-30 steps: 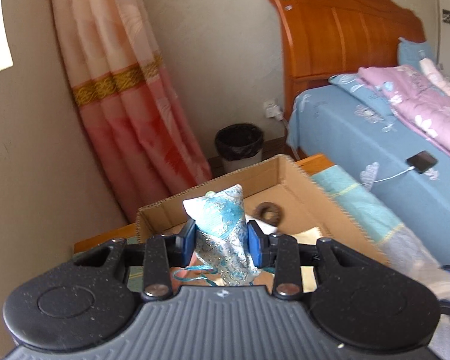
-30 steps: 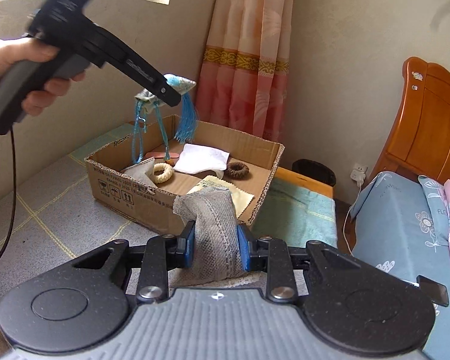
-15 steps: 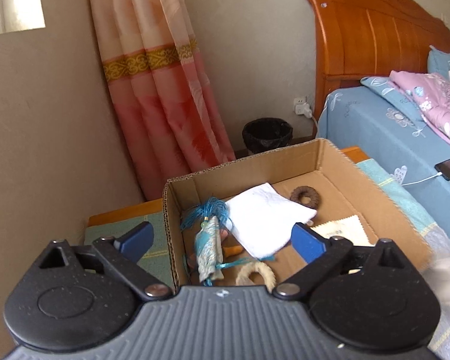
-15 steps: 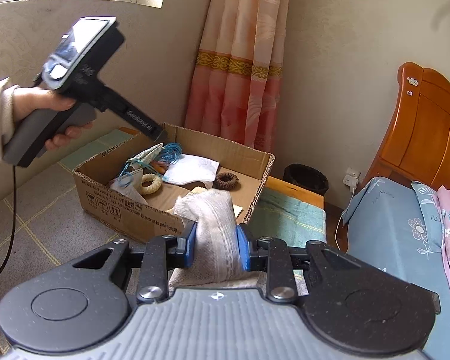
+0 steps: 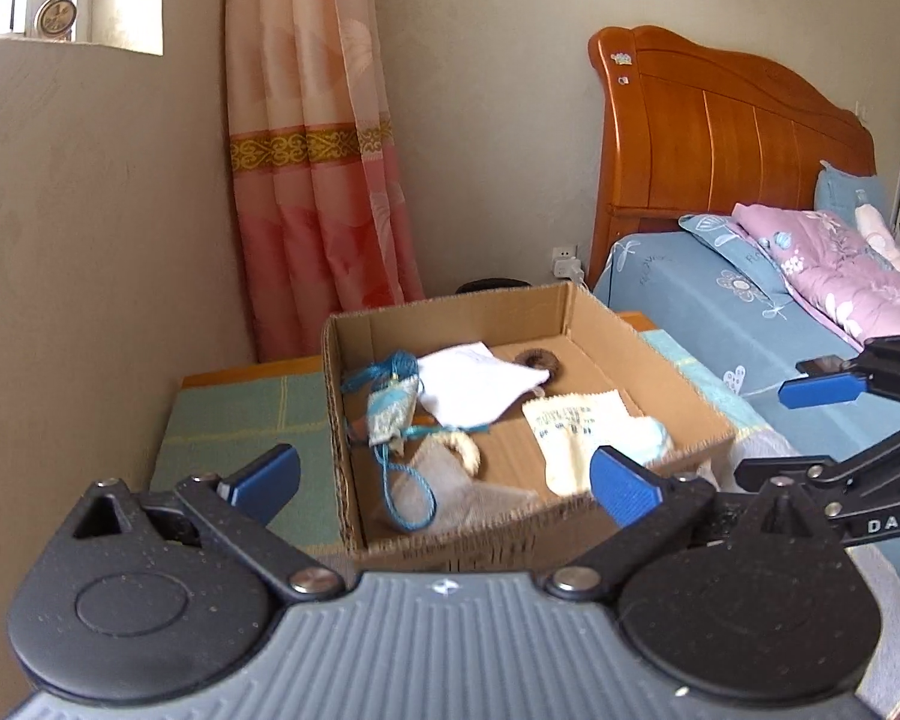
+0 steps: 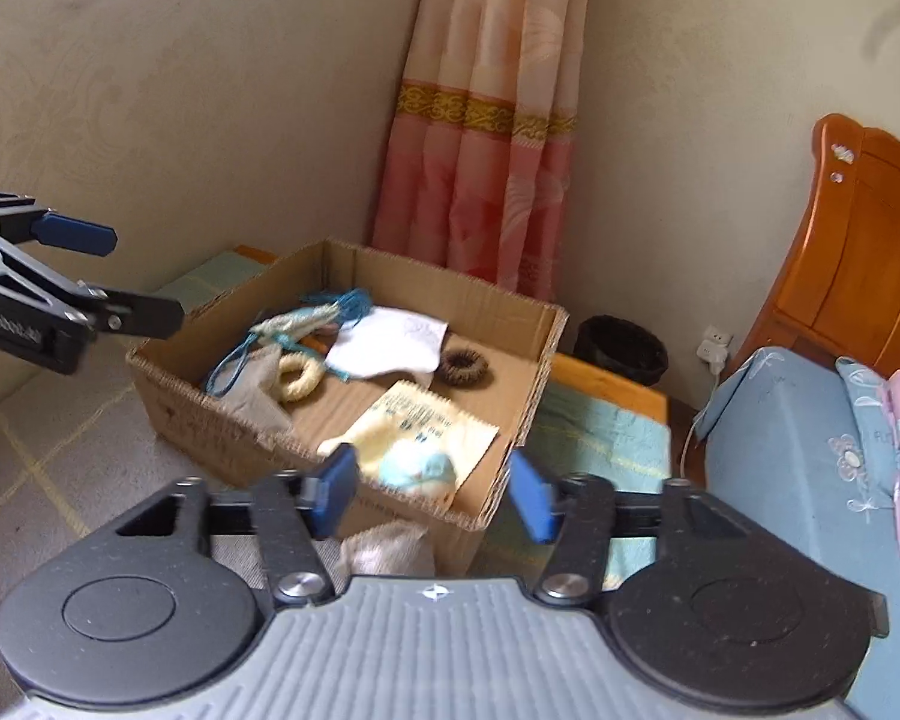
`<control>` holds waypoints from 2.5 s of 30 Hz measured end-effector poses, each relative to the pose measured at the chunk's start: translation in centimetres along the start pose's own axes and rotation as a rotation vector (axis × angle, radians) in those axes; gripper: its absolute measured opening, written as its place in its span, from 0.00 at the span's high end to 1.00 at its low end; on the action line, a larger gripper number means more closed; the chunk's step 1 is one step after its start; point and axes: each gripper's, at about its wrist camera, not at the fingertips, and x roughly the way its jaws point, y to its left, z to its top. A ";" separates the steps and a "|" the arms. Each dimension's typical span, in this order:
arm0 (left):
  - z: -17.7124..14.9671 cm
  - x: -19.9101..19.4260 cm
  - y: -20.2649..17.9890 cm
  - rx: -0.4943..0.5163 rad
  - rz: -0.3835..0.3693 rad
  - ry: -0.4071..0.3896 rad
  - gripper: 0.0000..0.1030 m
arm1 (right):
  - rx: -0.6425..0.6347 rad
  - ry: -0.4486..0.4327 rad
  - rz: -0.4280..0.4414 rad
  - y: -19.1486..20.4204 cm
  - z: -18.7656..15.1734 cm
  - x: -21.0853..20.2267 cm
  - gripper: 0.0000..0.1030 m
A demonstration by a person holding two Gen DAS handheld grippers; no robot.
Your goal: Organize soft objects
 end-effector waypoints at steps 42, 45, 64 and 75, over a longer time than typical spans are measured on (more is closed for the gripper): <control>-5.1 -2.9 -2.0 0.051 0.094 0.037 0.01 | -0.007 0.025 -0.039 1.5 9.6 6.9 0.20; -4.8 -2.8 -1.9 0.050 0.107 0.041 0.01 | 0.032 0.014 -0.015 1.4 8.7 5.9 0.08; -0.3 -2.4 -2.6 -0.036 0.232 0.112 0.01 | 0.307 0.133 -0.181 2.8 3.0 -1.6 0.00; 0.0 -2.4 -3.0 -0.058 0.235 0.132 0.01 | 0.342 0.109 -0.180 3.1 2.5 -2.8 0.00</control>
